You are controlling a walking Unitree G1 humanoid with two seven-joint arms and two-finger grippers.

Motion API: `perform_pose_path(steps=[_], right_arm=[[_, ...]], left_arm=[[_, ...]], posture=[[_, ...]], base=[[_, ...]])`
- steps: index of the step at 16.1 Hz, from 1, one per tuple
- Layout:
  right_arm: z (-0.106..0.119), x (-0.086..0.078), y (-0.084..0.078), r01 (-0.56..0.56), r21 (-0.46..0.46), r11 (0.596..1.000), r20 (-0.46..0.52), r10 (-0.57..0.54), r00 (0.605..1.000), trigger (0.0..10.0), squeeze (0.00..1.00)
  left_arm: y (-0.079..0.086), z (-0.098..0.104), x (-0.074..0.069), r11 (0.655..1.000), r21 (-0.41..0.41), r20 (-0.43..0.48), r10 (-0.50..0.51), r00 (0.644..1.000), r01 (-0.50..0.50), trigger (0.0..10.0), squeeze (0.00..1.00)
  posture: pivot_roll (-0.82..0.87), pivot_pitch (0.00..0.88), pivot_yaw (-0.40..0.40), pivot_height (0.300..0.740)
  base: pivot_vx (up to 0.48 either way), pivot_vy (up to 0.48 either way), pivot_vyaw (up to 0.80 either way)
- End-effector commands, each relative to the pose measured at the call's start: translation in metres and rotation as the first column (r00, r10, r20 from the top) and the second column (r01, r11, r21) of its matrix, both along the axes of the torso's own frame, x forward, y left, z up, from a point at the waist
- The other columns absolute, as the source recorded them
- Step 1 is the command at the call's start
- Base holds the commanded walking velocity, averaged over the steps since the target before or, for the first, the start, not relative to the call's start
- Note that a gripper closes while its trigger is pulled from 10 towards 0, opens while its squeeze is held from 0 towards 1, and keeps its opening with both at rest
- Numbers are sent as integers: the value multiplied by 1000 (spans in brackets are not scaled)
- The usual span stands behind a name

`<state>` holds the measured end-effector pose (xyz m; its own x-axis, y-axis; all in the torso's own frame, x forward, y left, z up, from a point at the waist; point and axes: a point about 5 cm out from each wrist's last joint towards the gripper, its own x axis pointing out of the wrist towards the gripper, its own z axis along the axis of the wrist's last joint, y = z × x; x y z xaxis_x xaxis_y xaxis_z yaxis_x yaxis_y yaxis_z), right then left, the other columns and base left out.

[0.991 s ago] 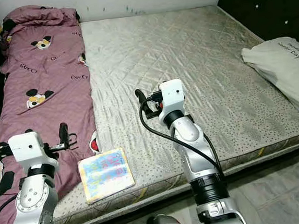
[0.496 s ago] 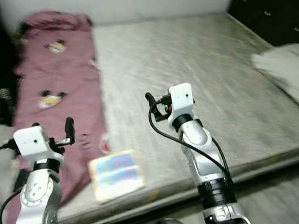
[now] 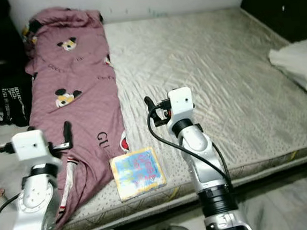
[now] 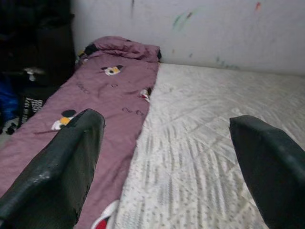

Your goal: Clean up the room

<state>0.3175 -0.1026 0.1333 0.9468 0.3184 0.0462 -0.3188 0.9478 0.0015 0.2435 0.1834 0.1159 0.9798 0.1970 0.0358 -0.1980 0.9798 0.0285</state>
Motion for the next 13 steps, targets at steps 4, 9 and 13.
perform_pose_path(steps=[4,9,13], right_arm=[[2,0,-1,3,13,1000,5,-3,1000,10000,0],[2,-2,1,-15,25,1000,5,15,1000,10000,0],[2,-2,0,-21,23,1000,5,21,1000,10000,0]], left_arm=[[2,1,0,1000,1,-2,21,1000,-21,10000,0],[2,1,0,1000,-1,-4,16,1000,-16,10000,0],[1,2,0,1000,-3,-4,25,1000,-25,10000,0]], posture=[[-20,62,-40,740],[-21,73,-41,700],[-24,77,-45,655]], base=[[0,0,0],[0,0,0],[0,0,0]])
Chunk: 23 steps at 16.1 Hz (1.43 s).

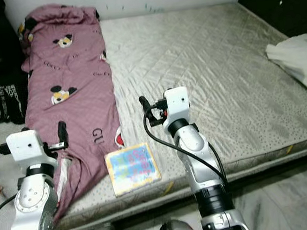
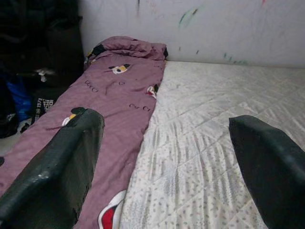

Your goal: Clean up the room

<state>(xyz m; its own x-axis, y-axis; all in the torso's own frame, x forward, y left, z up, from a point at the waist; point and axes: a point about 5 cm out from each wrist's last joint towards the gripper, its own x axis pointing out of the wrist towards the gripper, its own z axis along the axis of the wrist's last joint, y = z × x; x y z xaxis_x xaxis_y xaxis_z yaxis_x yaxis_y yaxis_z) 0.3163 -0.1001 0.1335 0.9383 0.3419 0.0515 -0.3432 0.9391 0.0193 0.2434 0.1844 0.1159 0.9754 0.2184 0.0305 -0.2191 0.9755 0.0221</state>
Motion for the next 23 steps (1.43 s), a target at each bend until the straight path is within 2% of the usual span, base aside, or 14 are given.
perform_pose_path(steps=[1,3,6,9,17,20,23], right_arm=[[2,0,-2,4,4,1000,5,-4,1000,10000,0],[2,0,-3,1,1,1000,8,-1,1000,10000,0],[2,2,-3,0,-3,1000,3,0,1000,10000,0],[0,2,-3,-10,-15,1000,-2,10,1000,10000,0],[-1,2,-3,-22,-40,999,-6,22,1000,10000,0],[-1,3,-4,-24,-40,999,-5,24,1000,10000,0],[0,4,-5,-21,-46,999,-6,21,1000,10000,0]], left_arm=[[0,2,0,1000,6,1,8,1000,-8,10000,0],[2,2,0,1000,7,3,31,1000,-31,10000,0],[9,1,0,996,26,-4,80,997,-80,10000,0],[18,-4,-3,991,-17,-32,135,990,-136,10000,0],[14,-5,-2,989,-44,-35,141,989,-143,10000,0],[13,-6,-1,988,-53,-36,141,989,-143,10000,0],[12,-6,1,988,-77,-37,132,991,-134,10000,0]], posture=[[-24,77,-45,645],[-25,75,-49,625],[-23,72,-53,625],[-22,68,-58,625],[-29,71,-68,625],[-31,72,-70,590],[-37,76,-71,590]], base=[[0,0,0],[0,0,0],[0,0,0],[0,0,0],[0,0,0],[0,0,0],[0,0,0]])
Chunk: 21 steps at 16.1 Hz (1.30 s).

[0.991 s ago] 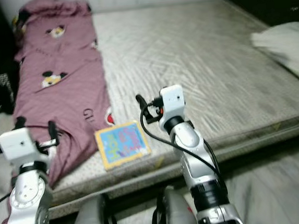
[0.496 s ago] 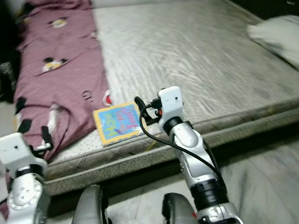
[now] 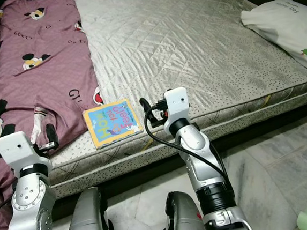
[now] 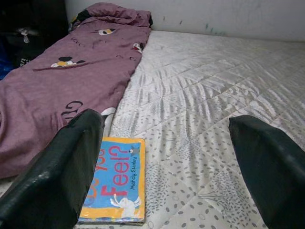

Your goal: Clean up the room

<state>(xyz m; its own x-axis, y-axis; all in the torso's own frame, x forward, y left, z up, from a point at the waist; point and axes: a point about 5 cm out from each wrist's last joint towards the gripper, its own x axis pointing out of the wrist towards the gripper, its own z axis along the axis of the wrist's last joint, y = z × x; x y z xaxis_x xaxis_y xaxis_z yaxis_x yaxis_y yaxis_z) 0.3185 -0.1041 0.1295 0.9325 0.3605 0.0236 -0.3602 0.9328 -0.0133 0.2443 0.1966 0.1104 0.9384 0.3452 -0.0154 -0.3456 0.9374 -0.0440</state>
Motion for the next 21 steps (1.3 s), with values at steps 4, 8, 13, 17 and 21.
perform_pose_path(steps=[4,8,13,17,21], right_arm=[[8,1,-5,24,22,999,40,-25,999,10000,0],[3,1,-18,122,40,992,40,-124,992,10000,0],[0,-3,-14,108,36,993,17,-109,994,10000,0],[1,-2,-13,92,12,996,32,-92,995,10000,0],[2,-2,-13,81,18,997,27,-81,996,10000,0]], left_arm=[[-5,0,4,997,-60,18,-47,999,48,10000,0],[-12,-12,2,977,-169,-26,-137,990,131,10000,0],[-14,-8,2,973,-157,-6,-171,985,168,10000,0],[-14,-7,1,972,-158,1,-174,985,172,10000,0],[-15,-6,2,971,-155,7,-185,983,183,10000,0]], posture=[[-42,80,-73,590],[-45,88,-72,590],[-45,98,-67,590],[-45,98,-67,590],[-47,101,-66,590]], base=[[0,0,0],[0,0,0],[0,0,0],[0,0,0],[164,0,0]])
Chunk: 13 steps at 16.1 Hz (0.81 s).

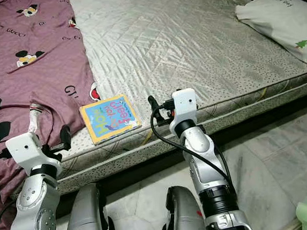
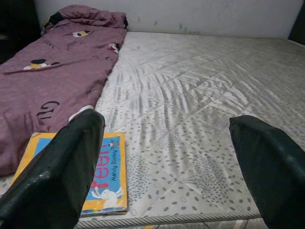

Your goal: Clean up the room

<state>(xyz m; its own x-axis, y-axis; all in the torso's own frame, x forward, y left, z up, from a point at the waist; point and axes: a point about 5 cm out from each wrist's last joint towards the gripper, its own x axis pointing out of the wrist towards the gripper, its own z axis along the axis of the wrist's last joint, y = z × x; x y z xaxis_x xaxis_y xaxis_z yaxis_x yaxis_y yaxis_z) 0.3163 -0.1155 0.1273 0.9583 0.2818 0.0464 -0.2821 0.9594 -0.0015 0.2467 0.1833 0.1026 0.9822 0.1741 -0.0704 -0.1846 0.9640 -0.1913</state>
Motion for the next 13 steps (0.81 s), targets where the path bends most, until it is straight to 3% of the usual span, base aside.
perform_pose_path(steps=[1,10,13], right_arm=[[4,0,-1,-2,-1,1000,9,2,1000,10000,0],[4,0,-1,-13,-26,1000,19,13,1000,10000,0],[3,-1,-2,-10,-8,1000,10,11,1000,10000,0]], left_arm=[[-2,1,-1,1000,3,9,-16,1000,16,10000,0],[-3,0,0,1000,11,-3,-21,1000,21,10000,0],[-3,-3,0,1000,14,-34,-4,999,4,10000,0]], posture=[[-47,101,-66,590],[-49,99,-64,590],[-47,100,-64,590]], base=[[330,0,0],[325,0,0],[0,0,0]])
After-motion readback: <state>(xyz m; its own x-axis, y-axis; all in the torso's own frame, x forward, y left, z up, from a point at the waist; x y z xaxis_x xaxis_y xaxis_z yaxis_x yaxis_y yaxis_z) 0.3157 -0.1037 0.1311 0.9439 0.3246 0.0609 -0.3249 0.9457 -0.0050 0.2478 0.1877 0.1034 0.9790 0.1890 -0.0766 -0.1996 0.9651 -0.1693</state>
